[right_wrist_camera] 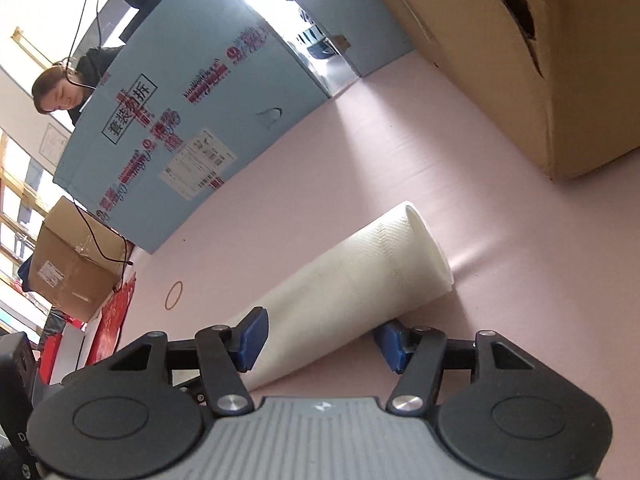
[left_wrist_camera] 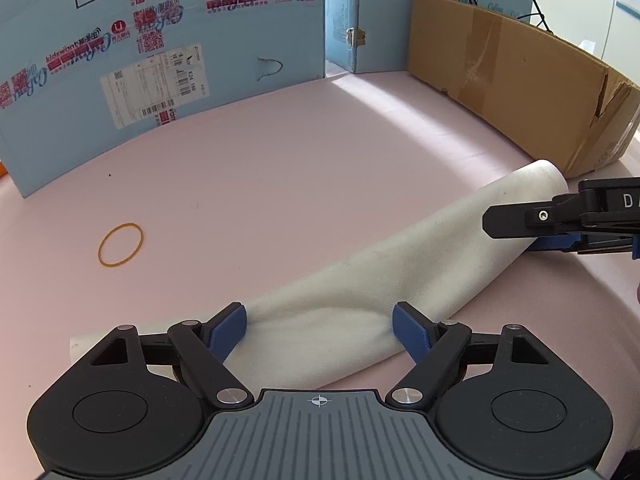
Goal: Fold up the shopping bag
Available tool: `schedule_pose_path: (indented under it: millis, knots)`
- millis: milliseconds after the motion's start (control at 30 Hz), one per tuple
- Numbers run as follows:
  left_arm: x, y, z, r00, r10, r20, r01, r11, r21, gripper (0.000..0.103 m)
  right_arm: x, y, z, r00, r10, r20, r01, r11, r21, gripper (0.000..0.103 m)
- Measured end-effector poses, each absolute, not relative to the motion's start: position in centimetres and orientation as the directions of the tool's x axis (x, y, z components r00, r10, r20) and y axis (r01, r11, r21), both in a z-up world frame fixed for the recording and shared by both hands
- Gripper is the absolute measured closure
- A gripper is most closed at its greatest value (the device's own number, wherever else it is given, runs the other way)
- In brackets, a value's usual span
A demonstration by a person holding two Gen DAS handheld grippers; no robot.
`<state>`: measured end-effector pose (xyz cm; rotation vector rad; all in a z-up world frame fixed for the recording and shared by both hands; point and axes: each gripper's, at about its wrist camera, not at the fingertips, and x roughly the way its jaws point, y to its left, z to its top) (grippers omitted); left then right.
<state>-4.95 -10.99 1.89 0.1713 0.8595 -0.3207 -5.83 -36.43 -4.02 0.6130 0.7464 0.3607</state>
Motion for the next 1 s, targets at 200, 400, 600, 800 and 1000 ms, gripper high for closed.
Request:
schedule_pose_path:
  millis: [200,400,600,800,1000]
  knots:
    - [-5.1,-11.2,1.8,0.616,-0.207,-0.76,0.345,0.938,0.024,0.021,-4.9,-36.0,-4.3,0.698,0.519,-0.493,-0.107,0.756,0.646,0.068]
    - [-5.4,-11.6,2.3,0.625,-0.206,-0.753,0.359,0.932,0.042,0.022,-4.9,-34.1,-3.0,0.701,0.439,-0.562,-0.16,0.865,0.476,0.086]
    - [-6.3,-13.1,3.2,0.656,-0.219,-0.722,0.407,0.908,0.094,0.068,-4.9,-33.1,-2.5,0.7,0.401,-0.591,-0.183,0.9,0.395,0.087]
    - [-5.5,-13.6,2.4,0.635,-0.246,-0.732,0.431,0.9,0.071,0.078,-5.3,-33.3,-1.4,0.715,0.426,-0.555,-0.214,0.888,0.406,0.087]
    - [-5.3,-12.8,2.1,0.63,-0.289,-0.721,0.435,0.9,0.02,0.078,-5.8,-31.1,2.3,0.699,0.563,-0.44,-0.421,0.822,0.384,0.087]
